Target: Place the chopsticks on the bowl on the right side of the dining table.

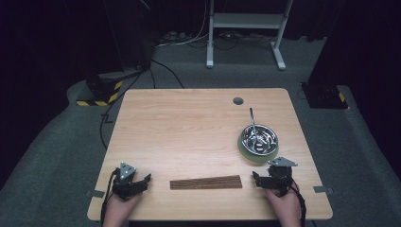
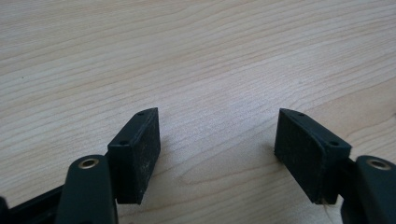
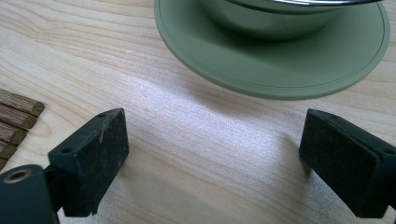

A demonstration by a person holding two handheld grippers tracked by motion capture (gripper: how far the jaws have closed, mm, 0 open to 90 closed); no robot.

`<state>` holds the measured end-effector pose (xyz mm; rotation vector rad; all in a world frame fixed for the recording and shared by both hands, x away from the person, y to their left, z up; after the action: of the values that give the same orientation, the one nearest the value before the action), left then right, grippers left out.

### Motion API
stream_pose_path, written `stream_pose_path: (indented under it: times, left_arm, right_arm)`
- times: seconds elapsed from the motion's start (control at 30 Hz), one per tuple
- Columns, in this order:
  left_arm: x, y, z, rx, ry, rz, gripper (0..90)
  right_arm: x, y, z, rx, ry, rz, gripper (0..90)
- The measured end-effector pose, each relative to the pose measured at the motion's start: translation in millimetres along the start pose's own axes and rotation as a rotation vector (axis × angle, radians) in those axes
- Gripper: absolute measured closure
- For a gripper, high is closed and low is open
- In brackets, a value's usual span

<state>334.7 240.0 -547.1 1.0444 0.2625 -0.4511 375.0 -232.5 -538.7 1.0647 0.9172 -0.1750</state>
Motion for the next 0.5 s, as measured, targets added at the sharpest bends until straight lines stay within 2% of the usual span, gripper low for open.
stream_pose_path:
  times: [0.07, 0.1, 0.23, 0.33, 0.4, 0.43, 0.47, 0.5]
  left_arm:
    - [0.0, 0.0, 0.0, 0.0, -0.001, 0.0, 30.8]
    - [-1.1, -0.3, -1.0, 0.021, 0.005, -0.016, 30.2]
    - [0.2, -0.7, 0.4, 0.015, -0.004, -0.018, 26.3]
    - [-1.1, -1.0, -0.8, 0.042, 0.005, -0.041, 25.2]
    - [-0.1, -1.5, 0.6, 0.029, 0.003, -0.031, 24.1]
    - [-0.7, -1.5, 0.0, 0.04, 0.006, -0.041, 23.2]
    - [-0.5, -1.6, 0.4, 0.035, 0.007, -0.039, 22.9]
    - [-0.4, -1.7, 0.4, 0.035, 0.009, -0.037, 22.8]
  right_arm:
    - [-0.2, 0.1, 0.0, 0.0, 0.003, -0.002, 7.6]
    - [0.3, 0.3, 0.1, -0.001, 0.001, 0.0, 7.6]
    - [0.3, 0.4, 0.1, -0.001, 0.001, 0.0, 7.5]
    - [-0.2, -0.2, -0.9, 0.012, 0.0, 0.002, 7.6]
    - [-1.0, -0.5, -0.6, 0.008, 0.004, -0.002, 7.6]
    - [-1.1, -0.5, -0.9, 0.011, 0.005, 0.0, 7.7]
    - [-1.1, -0.8, -0.8, 0.002, 0.003, 0.003, 8.3]
    - [-2.2, -1.4, -1.1, -0.011, 0.012, 0.014, 14.4]
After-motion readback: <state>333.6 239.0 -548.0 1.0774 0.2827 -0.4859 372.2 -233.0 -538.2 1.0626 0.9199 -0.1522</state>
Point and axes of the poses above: each handheld gripper's, and its own axes: x roughly forward along the jaws, y roughly out of its top, z roughly to its right, the point moved 2 cm from there along x, roughly forward along the jaws, and after that the axes turned 12 degrees about -x, right-handed, at the moved point
